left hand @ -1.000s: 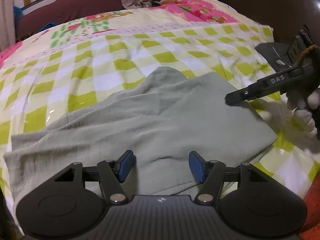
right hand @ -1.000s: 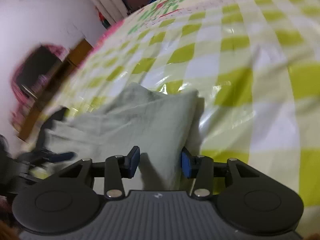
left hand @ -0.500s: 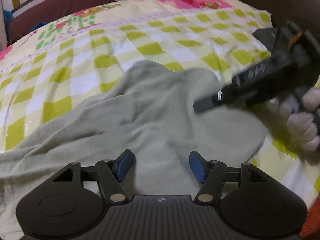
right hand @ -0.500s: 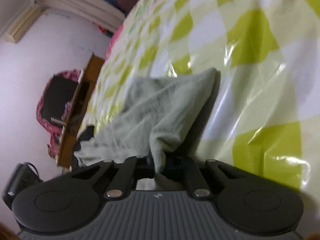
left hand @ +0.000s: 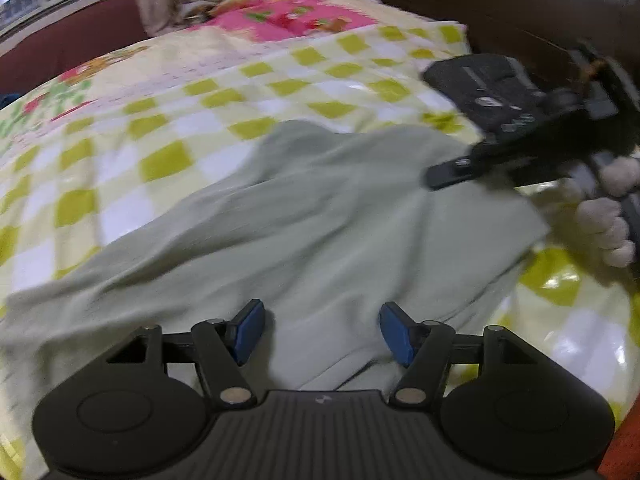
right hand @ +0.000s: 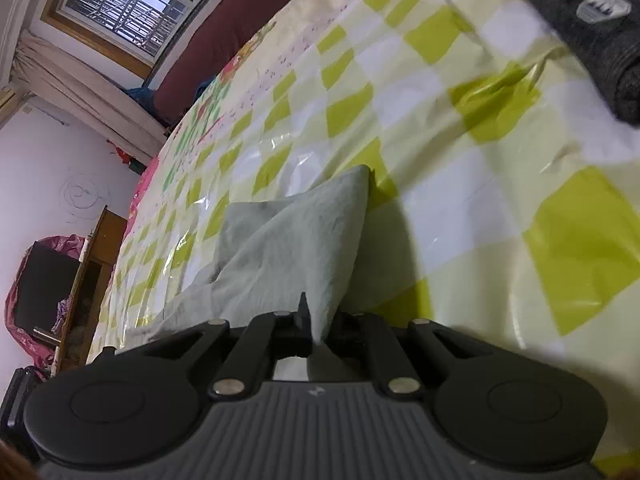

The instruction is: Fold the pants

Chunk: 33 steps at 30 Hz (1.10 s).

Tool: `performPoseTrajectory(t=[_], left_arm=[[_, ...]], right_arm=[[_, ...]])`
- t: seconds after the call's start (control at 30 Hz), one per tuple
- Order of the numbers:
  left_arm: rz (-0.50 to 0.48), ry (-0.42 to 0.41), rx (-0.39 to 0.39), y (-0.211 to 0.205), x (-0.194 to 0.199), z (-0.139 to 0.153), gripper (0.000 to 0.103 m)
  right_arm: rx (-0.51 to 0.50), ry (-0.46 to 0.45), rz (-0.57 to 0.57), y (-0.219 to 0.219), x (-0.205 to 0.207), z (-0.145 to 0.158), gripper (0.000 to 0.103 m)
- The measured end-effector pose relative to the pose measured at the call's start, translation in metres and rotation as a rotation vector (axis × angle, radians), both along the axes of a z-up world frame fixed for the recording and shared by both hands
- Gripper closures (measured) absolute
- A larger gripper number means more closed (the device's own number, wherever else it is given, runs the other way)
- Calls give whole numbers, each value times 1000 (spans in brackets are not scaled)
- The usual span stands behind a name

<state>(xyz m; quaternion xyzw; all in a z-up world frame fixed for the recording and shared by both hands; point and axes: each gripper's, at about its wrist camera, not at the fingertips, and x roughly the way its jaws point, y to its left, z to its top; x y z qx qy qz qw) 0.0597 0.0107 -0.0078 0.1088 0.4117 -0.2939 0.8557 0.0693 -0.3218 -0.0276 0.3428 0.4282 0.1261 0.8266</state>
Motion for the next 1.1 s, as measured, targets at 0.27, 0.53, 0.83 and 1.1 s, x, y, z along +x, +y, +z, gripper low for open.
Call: performPoseTrajectory(t=[0.27,0.53,0.83,1.1], left_arm=[[202,-31,-51,72,4,20,24],[94,-54,-176,41,34,29,24],[320,-98,10,47,72,-5,24],[349,-200,19,69,34,22,23]], right_arm=[[-171,-49,34,37,3,38,96],[-247,6,15,38,10,40,96],[-333,-15,52,51,5,48,96],[-461,-41,81,79,6,67,96]])
